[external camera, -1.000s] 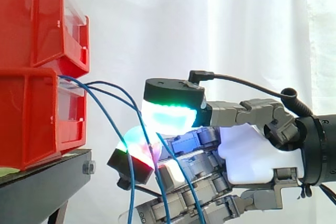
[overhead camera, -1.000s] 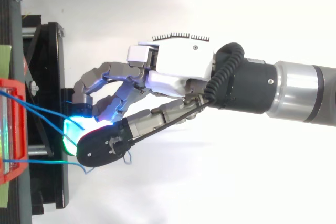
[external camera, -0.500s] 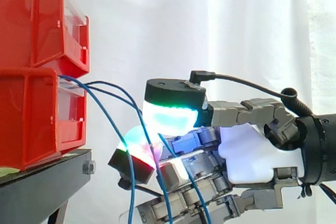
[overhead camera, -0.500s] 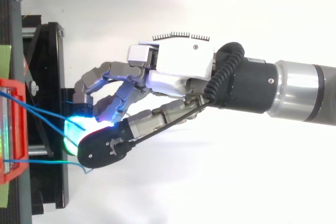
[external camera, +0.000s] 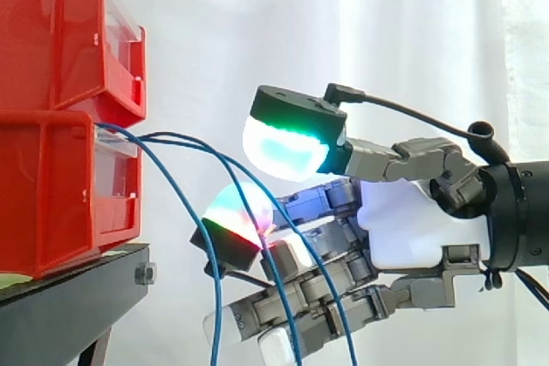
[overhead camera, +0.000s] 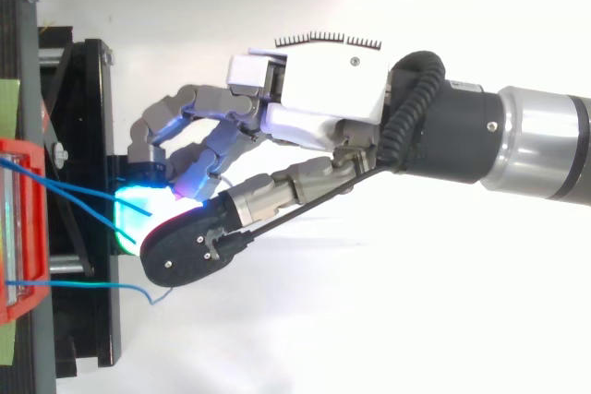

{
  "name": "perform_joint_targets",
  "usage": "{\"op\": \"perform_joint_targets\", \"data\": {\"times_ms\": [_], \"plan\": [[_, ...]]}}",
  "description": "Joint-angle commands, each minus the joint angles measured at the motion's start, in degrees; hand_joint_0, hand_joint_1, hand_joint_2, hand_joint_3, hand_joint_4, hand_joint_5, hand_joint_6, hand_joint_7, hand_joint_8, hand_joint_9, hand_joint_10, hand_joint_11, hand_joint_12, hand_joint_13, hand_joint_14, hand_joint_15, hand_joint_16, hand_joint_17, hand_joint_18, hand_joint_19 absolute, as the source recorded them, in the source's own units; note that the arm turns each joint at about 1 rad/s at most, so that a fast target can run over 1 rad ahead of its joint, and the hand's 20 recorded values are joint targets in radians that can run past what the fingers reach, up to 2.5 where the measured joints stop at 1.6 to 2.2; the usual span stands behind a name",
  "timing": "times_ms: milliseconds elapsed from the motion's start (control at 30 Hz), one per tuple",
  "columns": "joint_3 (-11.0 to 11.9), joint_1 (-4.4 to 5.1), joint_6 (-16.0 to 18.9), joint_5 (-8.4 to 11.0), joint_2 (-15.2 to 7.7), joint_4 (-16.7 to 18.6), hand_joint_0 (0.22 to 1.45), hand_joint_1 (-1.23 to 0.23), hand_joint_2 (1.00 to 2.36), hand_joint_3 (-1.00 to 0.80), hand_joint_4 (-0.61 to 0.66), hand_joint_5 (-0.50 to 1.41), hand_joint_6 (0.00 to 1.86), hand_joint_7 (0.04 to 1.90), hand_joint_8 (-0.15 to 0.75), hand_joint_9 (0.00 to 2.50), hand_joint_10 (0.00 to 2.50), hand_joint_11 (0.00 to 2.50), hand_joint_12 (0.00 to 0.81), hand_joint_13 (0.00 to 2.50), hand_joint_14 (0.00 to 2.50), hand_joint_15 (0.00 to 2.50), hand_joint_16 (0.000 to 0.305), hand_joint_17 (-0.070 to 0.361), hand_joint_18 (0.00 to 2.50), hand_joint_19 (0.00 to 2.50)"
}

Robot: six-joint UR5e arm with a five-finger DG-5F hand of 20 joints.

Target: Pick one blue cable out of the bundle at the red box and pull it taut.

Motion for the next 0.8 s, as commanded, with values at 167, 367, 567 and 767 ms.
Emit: {"op": "perform_joint_targets", "data": {"times_ms": [167,367,567,767], "plan": [[0.0,-0.26,-1.6,-0.02,0.7,0.0,0.53,-0.67,1.01,-0.39,0.16,-0.14,0.84,1.05,0.355,1.09,0.01,1.0,0.382,0.6,0.01,0.35,0.055,0.123,0.58,0.47],[0.0,-0.35,-1.7,-0.11,1.1,-0.6,0.56,-0.72,1.01,-0.34,0.16,-0.14,0.84,1.06,0.349,1.09,0.02,1.02,0.376,0.59,0.01,0.35,0.054,0.121,0.57,0.48],[-0.1,-0.43,-1.7,-0.11,1.2,-0.8,0.57,-0.7,1.01,-0.33,0.16,-0.14,0.84,1.08,0.347,1.09,0.02,1.01,0.373,0.6,0.01,0.35,0.053,0.119,0.58,0.48],[0.0,-0.35,-1.7,-0.11,1.2,-0.9,0.58,-0.67,1.01,-0.33,0.17,-0.14,0.85,1.09,0.35,1.1,0.02,1.02,0.373,0.6,0.01,0.35,0.053,0.118,0.58,0.47]]}}
